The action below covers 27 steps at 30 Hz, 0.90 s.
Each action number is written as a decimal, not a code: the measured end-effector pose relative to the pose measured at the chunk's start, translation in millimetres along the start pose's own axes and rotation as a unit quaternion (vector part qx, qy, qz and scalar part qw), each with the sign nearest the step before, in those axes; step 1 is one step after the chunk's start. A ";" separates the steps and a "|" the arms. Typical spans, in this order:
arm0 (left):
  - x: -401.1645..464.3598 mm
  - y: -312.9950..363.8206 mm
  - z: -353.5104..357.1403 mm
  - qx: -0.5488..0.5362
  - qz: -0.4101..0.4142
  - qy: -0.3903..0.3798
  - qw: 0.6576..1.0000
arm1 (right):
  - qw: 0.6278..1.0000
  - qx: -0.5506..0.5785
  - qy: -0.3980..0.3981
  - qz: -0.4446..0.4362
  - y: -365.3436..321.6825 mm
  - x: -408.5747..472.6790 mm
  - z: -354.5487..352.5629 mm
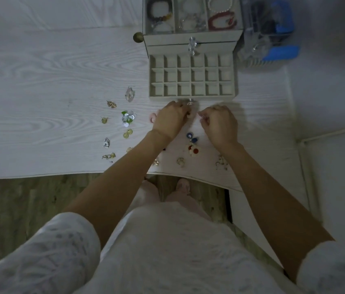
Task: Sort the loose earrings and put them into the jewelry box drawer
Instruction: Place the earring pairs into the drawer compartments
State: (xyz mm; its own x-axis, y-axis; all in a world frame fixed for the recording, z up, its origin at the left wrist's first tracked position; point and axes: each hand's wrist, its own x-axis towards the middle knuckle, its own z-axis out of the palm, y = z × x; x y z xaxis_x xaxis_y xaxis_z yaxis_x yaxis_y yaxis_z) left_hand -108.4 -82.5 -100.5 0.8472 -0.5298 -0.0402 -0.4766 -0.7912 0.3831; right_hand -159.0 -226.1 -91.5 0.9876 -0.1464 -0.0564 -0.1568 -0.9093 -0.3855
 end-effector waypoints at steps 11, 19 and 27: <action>-20.9 -30.4 -35.1 -0.192 -0.097 0.183 0.959 | 0.966 0.246 0.073 -0.037 -25.2 9.1 -10.4; 2.8 -70.4 -41.5 -0.073 -0.071 0.107 0.989 | 0.897 0.437 -0.025 0.065 -53.1 49.7 -17.4; -4.6 -81.0 -42.0 -0.034 -0.076 0.129 0.988 | 0.942 0.329 -0.048 0.033 -83.1 87.6 6.2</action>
State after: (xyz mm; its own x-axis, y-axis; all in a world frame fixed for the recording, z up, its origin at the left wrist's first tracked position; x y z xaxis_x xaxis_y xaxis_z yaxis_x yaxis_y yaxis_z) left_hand -63.8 -3.2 -92.6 0.9435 -0.3041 0.1314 -0.3300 -0.8283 0.4528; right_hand -59.4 -161.0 -70.0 0.9767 -0.1301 -0.1707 -0.2118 -0.4558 -0.8645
